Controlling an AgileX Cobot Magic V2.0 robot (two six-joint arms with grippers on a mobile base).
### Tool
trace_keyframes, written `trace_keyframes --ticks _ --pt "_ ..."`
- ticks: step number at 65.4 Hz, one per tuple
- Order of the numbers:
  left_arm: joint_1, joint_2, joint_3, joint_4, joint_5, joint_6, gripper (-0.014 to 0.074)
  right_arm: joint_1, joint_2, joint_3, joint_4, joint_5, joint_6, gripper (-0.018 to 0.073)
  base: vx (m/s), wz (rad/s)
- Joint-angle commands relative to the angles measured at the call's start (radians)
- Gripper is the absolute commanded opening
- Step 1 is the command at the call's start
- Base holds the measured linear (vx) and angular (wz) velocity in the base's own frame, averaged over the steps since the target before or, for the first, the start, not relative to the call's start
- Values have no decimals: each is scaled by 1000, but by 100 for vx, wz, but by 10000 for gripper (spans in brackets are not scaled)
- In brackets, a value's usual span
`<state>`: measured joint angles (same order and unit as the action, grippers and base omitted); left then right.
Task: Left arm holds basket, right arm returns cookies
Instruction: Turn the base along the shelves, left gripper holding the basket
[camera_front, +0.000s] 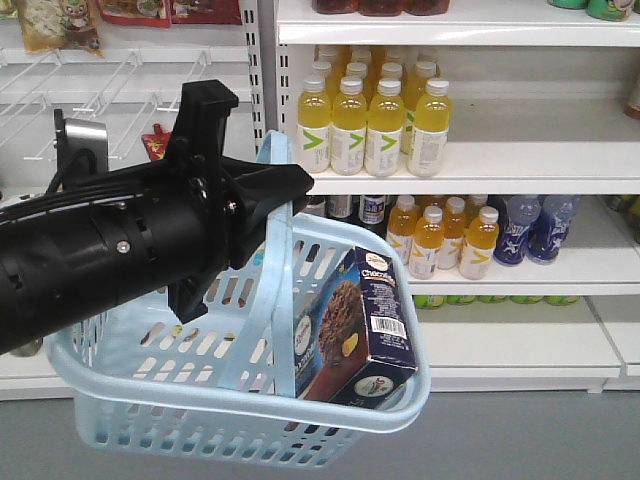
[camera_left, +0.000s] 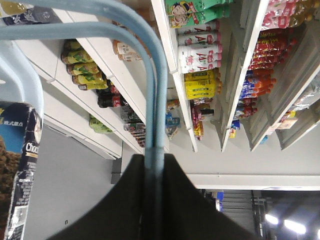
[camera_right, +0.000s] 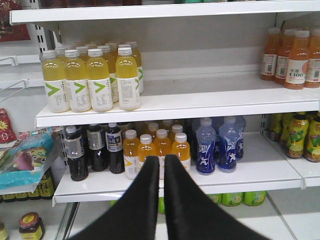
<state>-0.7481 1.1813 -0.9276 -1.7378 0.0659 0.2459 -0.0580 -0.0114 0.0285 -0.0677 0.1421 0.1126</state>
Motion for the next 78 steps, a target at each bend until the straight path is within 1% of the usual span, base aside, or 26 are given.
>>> trace_keyframes --ticks 1,21,40,78 --pt "-3 -30 -44 -42 23 -1 -3 0 -9 17 -10 -75 -4 -3 39 1" --pt "-3 -30 -44 -42 23 -1 -3 0 -9 17 -10 -75 -4 -3 34 1" --pt "-3 -30 -44 -42 23 -1 -3 0 -9 17 -10 -75 -4 -3 22 -8" --pt "-3 -30 -44 -42 23 -1 -3 0 -9 17 -10 -75 -4 -3 10 -44"
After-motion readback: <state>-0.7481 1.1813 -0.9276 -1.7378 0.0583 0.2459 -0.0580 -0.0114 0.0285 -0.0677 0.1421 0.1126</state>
